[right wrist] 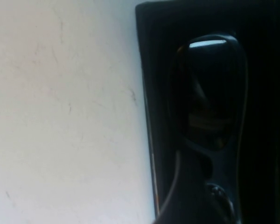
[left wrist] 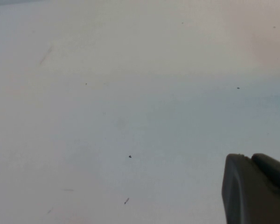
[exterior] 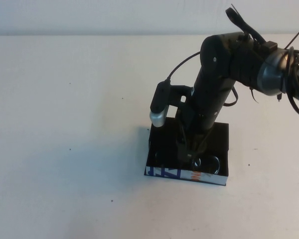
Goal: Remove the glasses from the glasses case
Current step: Pick up the glasses from the glasses case
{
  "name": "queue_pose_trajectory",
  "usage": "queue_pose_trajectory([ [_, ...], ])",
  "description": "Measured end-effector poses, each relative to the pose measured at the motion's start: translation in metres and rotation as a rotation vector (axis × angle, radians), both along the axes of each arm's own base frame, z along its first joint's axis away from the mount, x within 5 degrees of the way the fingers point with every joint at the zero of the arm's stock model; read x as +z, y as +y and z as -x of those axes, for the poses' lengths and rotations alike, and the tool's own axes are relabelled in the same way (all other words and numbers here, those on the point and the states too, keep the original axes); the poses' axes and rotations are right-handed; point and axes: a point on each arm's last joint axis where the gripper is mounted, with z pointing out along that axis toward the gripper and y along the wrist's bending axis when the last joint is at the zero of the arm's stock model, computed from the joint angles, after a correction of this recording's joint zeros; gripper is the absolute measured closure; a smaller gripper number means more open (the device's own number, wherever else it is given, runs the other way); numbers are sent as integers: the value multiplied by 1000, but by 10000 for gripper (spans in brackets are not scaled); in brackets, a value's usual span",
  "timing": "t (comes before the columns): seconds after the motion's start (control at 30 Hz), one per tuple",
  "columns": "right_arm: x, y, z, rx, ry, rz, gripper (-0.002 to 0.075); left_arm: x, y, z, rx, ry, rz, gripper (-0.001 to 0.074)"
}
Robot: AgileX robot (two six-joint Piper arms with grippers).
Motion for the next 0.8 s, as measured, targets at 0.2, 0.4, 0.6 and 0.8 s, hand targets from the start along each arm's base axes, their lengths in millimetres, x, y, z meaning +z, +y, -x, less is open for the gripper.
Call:
queue_pose_trajectory([
  [0.2, -11, 2, -2, -1, 25, 10, 333, 0, 0, 0, 0, 0, 0, 739],
  [0.4, -22, 4, -4, -3, 53, 16, 334, 0, 0, 0, 0, 0, 0, 739],
  [0.6, -34, 5, -5, -4, 78, 28, 410, 0, 0, 0, 0, 0, 0, 739],
  [0.8, -30, 5, -5, -5, 77, 26, 676, 0, 0, 0, 0, 0, 0, 739],
])
